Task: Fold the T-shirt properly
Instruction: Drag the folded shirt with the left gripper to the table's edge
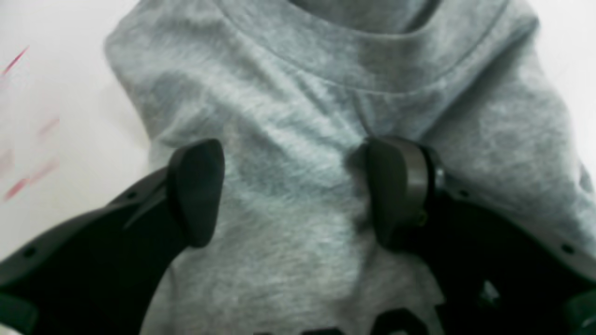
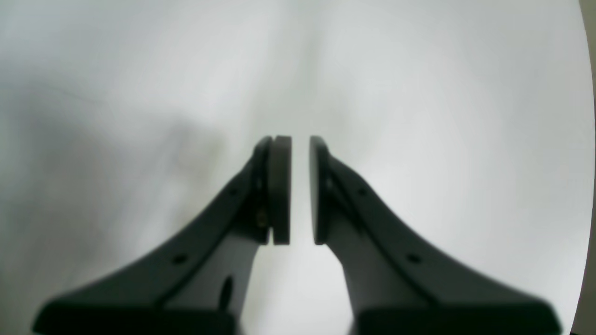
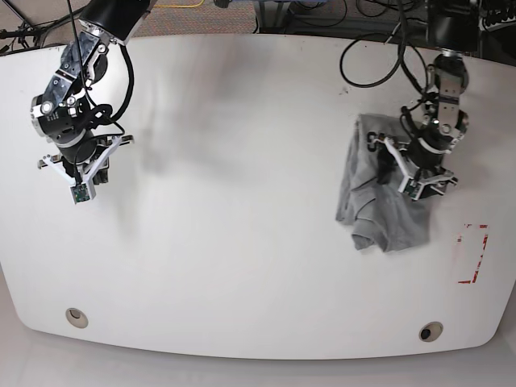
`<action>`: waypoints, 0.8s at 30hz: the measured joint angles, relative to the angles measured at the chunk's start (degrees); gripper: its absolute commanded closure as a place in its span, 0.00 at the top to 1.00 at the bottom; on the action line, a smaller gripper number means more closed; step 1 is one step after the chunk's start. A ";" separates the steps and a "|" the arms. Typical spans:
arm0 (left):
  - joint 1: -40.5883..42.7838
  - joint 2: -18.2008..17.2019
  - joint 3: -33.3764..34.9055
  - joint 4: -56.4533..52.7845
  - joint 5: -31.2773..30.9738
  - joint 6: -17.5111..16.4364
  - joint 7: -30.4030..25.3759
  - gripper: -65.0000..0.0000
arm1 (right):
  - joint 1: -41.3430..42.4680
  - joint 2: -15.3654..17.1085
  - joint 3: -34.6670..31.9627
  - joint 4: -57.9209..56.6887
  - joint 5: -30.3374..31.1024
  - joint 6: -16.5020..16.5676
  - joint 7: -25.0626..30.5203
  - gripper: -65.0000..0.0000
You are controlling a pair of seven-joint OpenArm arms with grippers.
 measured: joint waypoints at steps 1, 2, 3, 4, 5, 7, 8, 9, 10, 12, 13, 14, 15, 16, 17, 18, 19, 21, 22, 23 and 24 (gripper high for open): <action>0.50 -1.01 -0.81 -0.15 -0.04 -0.59 0.09 0.69 | 0.00 0.00 -0.09 0.00 0.02 0.00 0.00 0.10; 1.03 -2.25 -1.75 -0.46 -0.09 -0.98 -0.07 0.69 | -0.02 0.02 -0.11 0.00 0.02 0.00 0.00 0.10; 1.53 -3.48 -2.56 -0.94 -0.11 -1.42 -0.26 0.69 | -0.02 0.02 -0.09 0.00 0.00 -0.02 0.02 0.10; 1.90 -4.74 -3.32 -1.49 -0.26 -1.84 -0.39 0.69 | -0.04 0.02 -0.09 0.00 -0.02 0.00 -0.02 0.10; 2.12 -5.77 -3.78 -1.99 -0.31 -2.05 -0.44 0.69 | -0.11 0.02 -0.09 0.00 -0.02 0.00 0.00 0.10; 2.45 -8.04 -4.98 -3.67 -0.28 -2.51 -0.50 0.69 | -0.15 -0.02 -0.11 0.00 0.02 -0.02 0.00 0.10; 2.47 -8.96 -5.73 -4.68 -0.31 -2.69 -0.66 0.69 | -0.17 -0.02 -0.11 0.00 0.02 0.00 -0.02 0.10; 2.47 -9.88 -6.54 -5.88 -0.31 -2.71 -0.63 0.69 | -0.15 0.00 -0.11 0.00 0.00 0.00 0.00 0.10; 2.43 -10.51 -7.02 -6.62 -0.28 -2.71 -0.61 0.69 | -0.15 0.00 -0.09 0.00 -0.02 0.00 -0.02 0.10; 2.40 -12.09 -8.15 -8.76 -0.22 -2.69 -0.09 0.69 | -0.15 -0.02 -0.09 0.00 0.00 -0.02 0.00 0.10; 2.38 -13.05 -8.48 -10.19 -0.22 -2.49 -0.33 0.69 | -0.17 -0.02 -0.09 0.00 0.00 0.00 -0.04 0.10; 2.27 -14.10 -8.52 -11.37 -0.15 -2.45 -0.37 0.69 | -0.15 -0.07 -0.11 0.00 0.00 -0.02 0.00 0.10; 2.25 -14.97 -8.55 -12.20 -0.15 -2.54 -0.52 0.69 | -0.17 -0.13 -0.11 0.00 0.02 0.00 0.00 0.10; 2.27 -15.98 -8.61 -13.22 0.31 -2.93 -0.92 0.69 | -0.17 -0.15 -0.11 0.02 0.02 -0.02 0.02 0.10; 2.38 -16.48 -8.79 -13.94 0.63 -3.17 -1.07 0.69 | -0.15 -0.13 -0.11 0.00 0.00 0.00 -0.02 0.10; 2.45 -17.25 -9.05 -14.71 0.90 -3.56 -1.44 0.69 | -0.17 -0.13 -0.11 0.02 0.00 0.00 -0.04 0.10; 2.51 -17.70 -9.25 -15.58 0.92 -3.96 -1.73 0.69 | -0.17 -0.13 -0.11 0.00 -0.02 0.00 -0.02 0.10; 2.86 -18.69 -10.01 -16.74 0.98 -4.85 -2.45 0.69 | -0.17 -0.13 -0.28 0.00 0.00 -0.02 -0.02 0.10; 2.93 -19.06 -10.82 -17.20 1.11 -5.75 -2.43 0.69 | -0.17 -0.13 -0.61 0.02 -0.02 0.00 -0.02 0.10; 3.06 -19.21 -11.82 -17.55 1.38 -6.78 -2.29 0.69 | -0.28 -0.11 -1.05 0.02 -0.04 0.00 -0.02 0.10; 3.06 -19.21 -13.31 -17.84 1.79 -8.07 -1.60 0.69 | -0.31 -0.04 -1.62 0.02 -0.09 0.00 -0.02 0.10</action>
